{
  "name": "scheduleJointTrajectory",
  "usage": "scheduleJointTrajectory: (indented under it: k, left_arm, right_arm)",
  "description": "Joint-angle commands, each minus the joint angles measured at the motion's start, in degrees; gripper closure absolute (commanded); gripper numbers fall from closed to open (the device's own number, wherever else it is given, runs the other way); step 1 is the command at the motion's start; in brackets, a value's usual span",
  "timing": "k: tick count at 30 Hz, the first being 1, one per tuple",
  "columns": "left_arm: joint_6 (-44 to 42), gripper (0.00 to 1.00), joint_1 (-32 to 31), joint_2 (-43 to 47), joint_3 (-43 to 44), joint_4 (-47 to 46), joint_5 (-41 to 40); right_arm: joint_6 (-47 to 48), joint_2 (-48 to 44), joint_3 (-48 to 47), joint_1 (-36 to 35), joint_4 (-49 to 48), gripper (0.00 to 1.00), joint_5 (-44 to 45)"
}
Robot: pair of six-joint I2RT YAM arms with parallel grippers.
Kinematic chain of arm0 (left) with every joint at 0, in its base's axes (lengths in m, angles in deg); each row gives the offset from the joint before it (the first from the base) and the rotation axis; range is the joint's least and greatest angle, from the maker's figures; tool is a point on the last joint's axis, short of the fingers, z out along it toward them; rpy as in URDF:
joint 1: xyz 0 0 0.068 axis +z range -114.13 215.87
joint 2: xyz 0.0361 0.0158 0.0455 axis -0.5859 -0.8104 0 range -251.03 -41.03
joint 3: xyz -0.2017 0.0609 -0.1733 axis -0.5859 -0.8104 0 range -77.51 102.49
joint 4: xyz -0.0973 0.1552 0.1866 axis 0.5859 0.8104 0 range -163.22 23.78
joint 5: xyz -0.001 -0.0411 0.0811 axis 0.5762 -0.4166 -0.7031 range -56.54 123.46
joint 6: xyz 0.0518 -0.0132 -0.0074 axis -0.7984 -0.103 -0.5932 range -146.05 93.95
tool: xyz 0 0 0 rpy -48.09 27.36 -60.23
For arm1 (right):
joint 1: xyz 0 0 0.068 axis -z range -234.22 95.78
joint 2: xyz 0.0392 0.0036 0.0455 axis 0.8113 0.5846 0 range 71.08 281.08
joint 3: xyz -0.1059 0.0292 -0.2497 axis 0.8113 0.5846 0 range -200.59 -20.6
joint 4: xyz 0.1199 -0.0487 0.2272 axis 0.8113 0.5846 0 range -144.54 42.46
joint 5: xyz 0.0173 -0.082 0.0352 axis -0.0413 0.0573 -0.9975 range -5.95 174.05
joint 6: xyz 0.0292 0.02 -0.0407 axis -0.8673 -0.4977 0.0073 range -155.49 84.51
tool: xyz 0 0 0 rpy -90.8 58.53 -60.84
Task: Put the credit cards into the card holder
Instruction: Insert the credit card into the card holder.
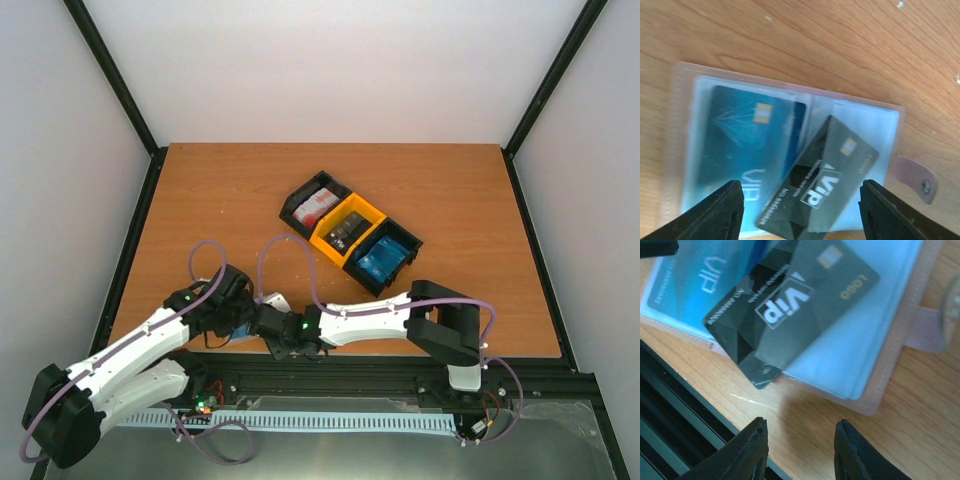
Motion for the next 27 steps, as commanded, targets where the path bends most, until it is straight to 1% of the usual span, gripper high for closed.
scheduleJointTrajectory:
  k: [1, 3, 6, 11, 15, 17, 19, 21, 23, 27]
  left_arm:
    - [4.4, 0.38, 0.2, 3.8, 1.7, 4.2, -4.7]
    - [4.6, 0.42, 0.9, 4.5, 2.4, 4.5, -5.5]
    - [2.6, 0.47, 3.1, 4.1, 2.4, 2.7, -4.3]
    - [1.2, 0.57, 4.9, 3.9, -1.5, -1.6, 0.5]
    - [1.0, 0.58, 5.1, 4.5, -3.4, -3.2, 3.0]
    - [1.2, 0.57, 5.1, 5.0, -4.3, -3.8, 4.0]
    - [1.4, 0.54, 5.1, 5.3, -5.3, -4.4, 4.6]
    - [1.7, 0.45, 5.1, 5.0, -6.1, -4.5, 4.8]
    - [1.8, 0.39, 5.1, 4.6, -6.3, -4.4, 4.7]
    - [1.8, 0.36, 5.1, 4.4, -6.0, -3.9, 3.5]
  right_arm:
    - [1.1, 2.7, -2.0, -1.7, 0.0, 0.65, 2.4]
    - [1.1, 2.8, -1.4, -2.1, -2.5, 0.7, 1.2]
    - [0.2, 2.7, 0.1, -2.0, -6.5, 0.78, -0.8]
    - [-2.3, 2.4, 2.7, -2.1, -11.5, 0.82, -2.5]
    - [-2.8, 2.9, 3.8, -2.1, -14.5, 0.84, -3.5]
    - [-3.0, 3.6, 3.6, -2.0, -14.9, 0.84, -3.7]
    - [-3.6, 4.2, 3.5, -2.1, -15.1, 0.84, -3.2]
    - [-4.6, 4.4, 3.4, -1.9, -14.9, 0.84, -2.2]
    - [-5.7, 4.4, 3.4, -1.7, -14.3, 0.84, -0.6]
    - [-7.3, 4.1, 3.4, -1.2, -13.2, 0.84, 2.2]
